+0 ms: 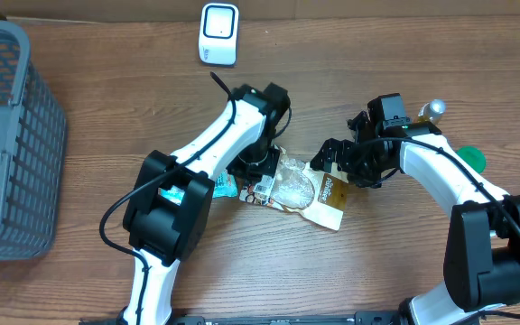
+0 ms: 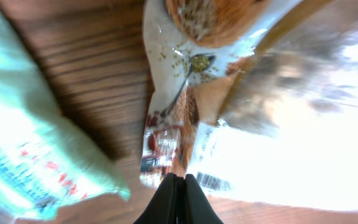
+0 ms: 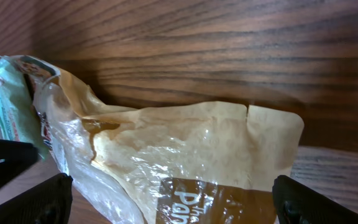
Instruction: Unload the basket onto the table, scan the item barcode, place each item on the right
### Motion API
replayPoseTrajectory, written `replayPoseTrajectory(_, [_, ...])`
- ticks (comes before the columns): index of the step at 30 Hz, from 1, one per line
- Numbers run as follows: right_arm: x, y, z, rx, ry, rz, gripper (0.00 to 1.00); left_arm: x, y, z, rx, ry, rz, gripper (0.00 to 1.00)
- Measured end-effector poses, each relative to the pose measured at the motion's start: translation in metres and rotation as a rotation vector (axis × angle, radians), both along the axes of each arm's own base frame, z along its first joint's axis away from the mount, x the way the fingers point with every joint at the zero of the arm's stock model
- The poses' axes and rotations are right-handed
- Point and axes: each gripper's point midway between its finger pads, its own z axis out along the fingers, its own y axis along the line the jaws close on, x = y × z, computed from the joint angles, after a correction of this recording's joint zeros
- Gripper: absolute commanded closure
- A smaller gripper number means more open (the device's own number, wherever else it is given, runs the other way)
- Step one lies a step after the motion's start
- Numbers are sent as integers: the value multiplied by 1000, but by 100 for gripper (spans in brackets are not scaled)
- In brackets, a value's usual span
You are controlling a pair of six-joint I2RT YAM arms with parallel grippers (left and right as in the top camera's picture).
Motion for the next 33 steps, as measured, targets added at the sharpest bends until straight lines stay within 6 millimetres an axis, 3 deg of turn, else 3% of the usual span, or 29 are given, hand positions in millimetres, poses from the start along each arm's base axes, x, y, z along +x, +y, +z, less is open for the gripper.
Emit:
replayPoseTrajectory(6, [-1, 0, 0, 1, 5, 0, 0, 33, -24, 44, -110, -121, 2, 86])
replayPoseTrajectory(10, [-6, -1, -1, -2, 25, 0, 0, 43, -37, 51, -174, -166, 2, 83])
replayPoseTrajectory(20, [-25, -4, -4, -15, 111, 0, 0, 26, -37, 14, -174, -110, 1, 81])
replayPoseTrajectory(33, [-26, -4, -15, -10, 98, -11, 0, 38, -34, -17, -161, -181, 76, 78])
